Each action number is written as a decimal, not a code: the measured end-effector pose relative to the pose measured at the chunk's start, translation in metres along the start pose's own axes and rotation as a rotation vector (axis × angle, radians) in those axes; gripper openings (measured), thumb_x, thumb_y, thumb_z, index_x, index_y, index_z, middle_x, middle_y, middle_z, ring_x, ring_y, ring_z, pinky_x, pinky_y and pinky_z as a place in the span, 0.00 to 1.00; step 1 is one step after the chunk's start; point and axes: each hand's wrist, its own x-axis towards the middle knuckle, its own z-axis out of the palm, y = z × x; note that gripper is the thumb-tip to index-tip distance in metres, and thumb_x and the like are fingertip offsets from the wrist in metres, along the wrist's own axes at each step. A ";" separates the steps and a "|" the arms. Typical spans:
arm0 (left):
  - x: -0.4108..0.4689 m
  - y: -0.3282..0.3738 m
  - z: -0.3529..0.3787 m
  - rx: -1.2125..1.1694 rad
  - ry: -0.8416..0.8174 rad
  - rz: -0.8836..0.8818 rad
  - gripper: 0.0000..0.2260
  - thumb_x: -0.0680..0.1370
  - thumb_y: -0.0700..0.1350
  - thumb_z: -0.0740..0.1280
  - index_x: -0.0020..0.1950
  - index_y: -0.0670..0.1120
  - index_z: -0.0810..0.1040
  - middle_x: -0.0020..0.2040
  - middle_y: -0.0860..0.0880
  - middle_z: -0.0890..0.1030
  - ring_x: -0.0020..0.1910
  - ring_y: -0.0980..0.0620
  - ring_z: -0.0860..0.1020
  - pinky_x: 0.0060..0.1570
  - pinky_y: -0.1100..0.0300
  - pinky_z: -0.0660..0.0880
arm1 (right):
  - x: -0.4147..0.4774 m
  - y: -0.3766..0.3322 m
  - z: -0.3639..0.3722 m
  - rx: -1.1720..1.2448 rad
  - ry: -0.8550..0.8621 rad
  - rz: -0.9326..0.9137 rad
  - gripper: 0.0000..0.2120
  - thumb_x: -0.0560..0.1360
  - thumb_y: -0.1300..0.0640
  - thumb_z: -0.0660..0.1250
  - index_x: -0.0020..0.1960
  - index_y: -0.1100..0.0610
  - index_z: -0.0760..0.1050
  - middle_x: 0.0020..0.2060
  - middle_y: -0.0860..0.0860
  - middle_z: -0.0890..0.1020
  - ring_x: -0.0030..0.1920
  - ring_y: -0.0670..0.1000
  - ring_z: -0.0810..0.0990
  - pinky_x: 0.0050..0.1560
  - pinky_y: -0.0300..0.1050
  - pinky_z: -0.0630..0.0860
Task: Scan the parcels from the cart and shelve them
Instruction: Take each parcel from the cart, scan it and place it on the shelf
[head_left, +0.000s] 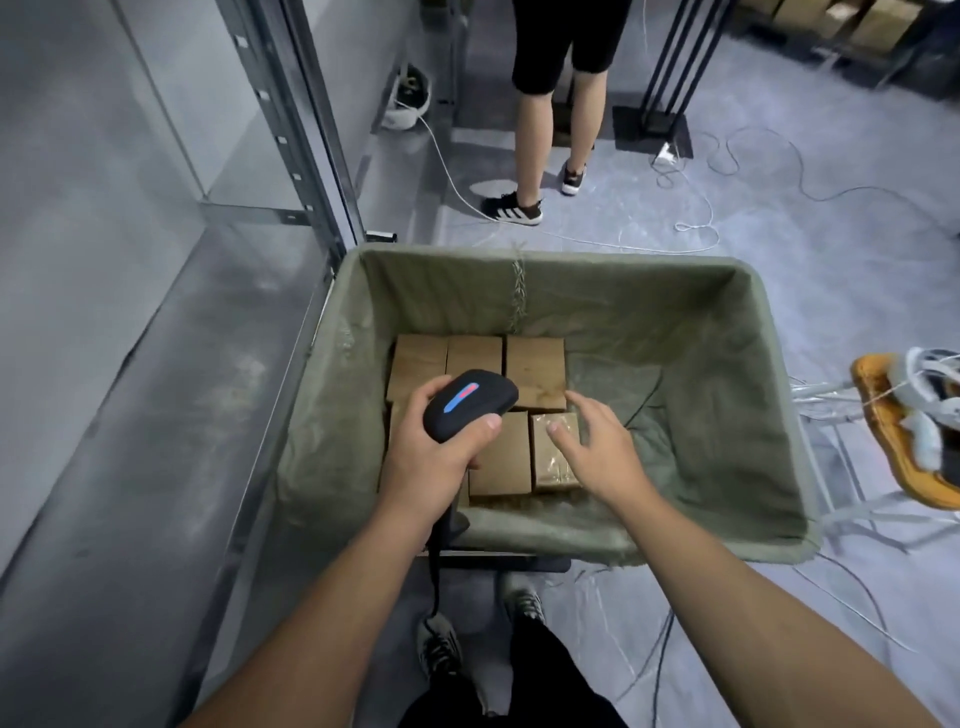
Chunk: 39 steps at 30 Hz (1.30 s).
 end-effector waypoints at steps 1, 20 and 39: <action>0.007 -0.001 0.003 -0.005 0.015 -0.009 0.21 0.73 0.44 0.78 0.59 0.60 0.75 0.56 0.49 0.82 0.42 0.48 0.82 0.36 0.66 0.77 | 0.009 0.004 0.002 -0.009 -0.022 0.009 0.28 0.81 0.47 0.65 0.77 0.55 0.65 0.74 0.54 0.69 0.74 0.53 0.67 0.72 0.46 0.62; 0.068 -0.031 0.068 -0.072 0.200 -0.284 0.20 0.72 0.43 0.79 0.60 0.57 0.78 0.52 0.46 0.85 0.33 0.48 0.80 0.36 0.60 0.77 | 0.086 0.118 0.065 -0.024 -0.330 0.323 0.43 0.75 0.47 0.73 0.81 0.45 0.52 0.81 0.52 0.48 0.80 0.58 0.48 0.78 0.55 0.52; 0.076 -0.038 0.080 -0.088 0.266 -0.348 0.23 0.66 0.49 0.74 0.61 0.54 0.78 0.41 0.47 0.85 0.32 0.48 0.80 0.37 0.55 0.78 | 0.093 0.147 0.067 -0.337 -0.144 0.226 0.48 0.74 0.41 0.72 0.81 0.40 0.41 0.80 0.53 0.38 0.80 0.59 0.42 0.74 0.71 0.56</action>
